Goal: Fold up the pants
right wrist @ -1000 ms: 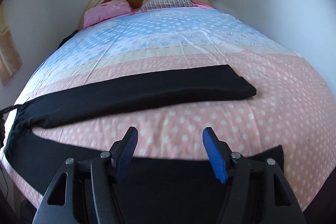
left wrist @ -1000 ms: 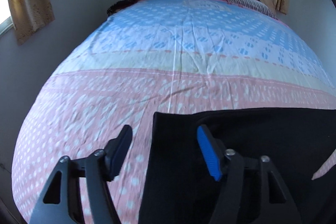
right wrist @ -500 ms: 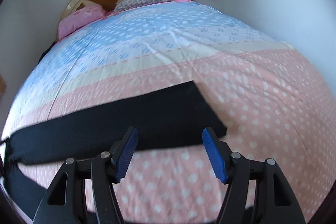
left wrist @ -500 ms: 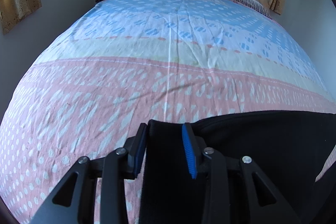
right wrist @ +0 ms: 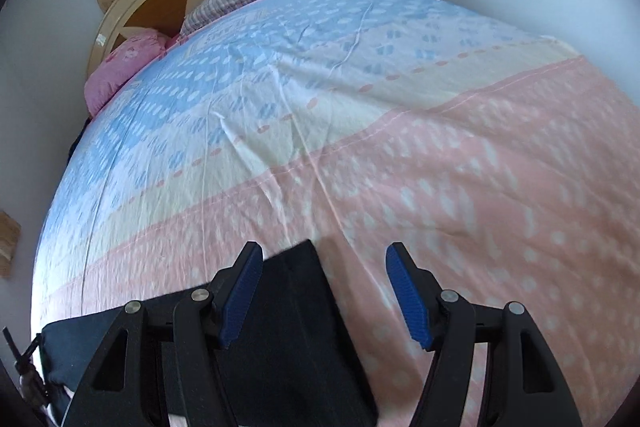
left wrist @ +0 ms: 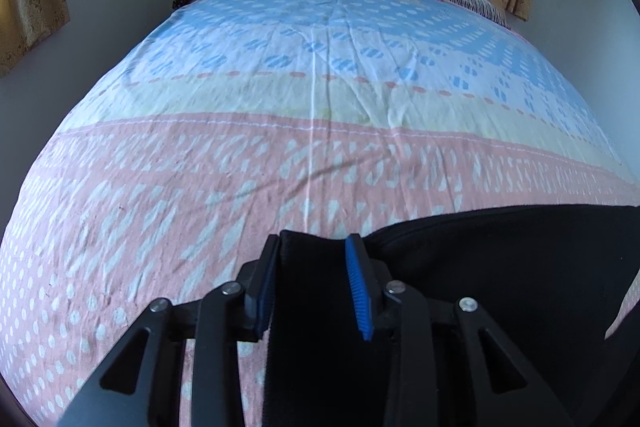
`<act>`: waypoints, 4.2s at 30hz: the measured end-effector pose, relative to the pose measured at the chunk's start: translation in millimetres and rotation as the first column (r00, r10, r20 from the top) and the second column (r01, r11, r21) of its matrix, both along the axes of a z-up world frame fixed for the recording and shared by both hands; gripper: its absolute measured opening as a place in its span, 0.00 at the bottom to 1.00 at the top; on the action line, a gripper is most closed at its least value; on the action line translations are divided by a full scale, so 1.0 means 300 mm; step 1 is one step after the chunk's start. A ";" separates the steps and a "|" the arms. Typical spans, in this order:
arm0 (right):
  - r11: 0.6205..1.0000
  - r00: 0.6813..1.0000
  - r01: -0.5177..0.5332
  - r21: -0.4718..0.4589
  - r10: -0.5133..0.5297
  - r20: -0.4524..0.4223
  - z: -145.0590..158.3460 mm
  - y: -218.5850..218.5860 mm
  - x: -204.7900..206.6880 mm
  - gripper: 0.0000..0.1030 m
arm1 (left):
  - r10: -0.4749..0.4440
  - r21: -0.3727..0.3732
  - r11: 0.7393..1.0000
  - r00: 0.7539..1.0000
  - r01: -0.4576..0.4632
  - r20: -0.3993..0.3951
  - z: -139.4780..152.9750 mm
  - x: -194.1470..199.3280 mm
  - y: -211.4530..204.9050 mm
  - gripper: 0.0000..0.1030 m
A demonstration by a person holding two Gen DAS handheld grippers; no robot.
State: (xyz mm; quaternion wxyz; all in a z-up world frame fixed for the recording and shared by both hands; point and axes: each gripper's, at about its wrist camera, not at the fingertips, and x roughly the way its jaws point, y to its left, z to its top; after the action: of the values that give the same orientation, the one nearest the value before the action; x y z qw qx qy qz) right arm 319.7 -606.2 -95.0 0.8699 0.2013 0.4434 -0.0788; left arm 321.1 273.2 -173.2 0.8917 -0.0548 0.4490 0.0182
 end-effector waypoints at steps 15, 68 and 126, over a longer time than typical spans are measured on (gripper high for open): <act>0.990 0.993 -0.121 -0.078 0.121 -0.005 0.001 0.120 0.011 0.10 | -0.001 0.038 0.999 0.996 -0.003 0.088 0.072 -0.029 -0.041 0.10; 0.810 0.851 -0.419 -0.410 0.508 0.135 0.254 0.706 -0.877 0.64 | -0.017 -0.059 0.998 0.962 0.034 0.273 0.041 -0.871 0.192 0.55; 0.305 0.585 -0.651 -0.695 0.785 -0.204 -0.048 1.397 -0.786 0.03 | -0.068 -0.317 0.940 0.979 0.129 0.195 0.072 -0.739 0.098 0.07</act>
State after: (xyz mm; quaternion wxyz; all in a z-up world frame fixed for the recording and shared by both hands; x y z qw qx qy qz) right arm 83.9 -187.1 -109.4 0.8496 -0.3642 0.3403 0.1726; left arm 99.3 302.5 -151.8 0.9069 -0.1811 0.3653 -0.1065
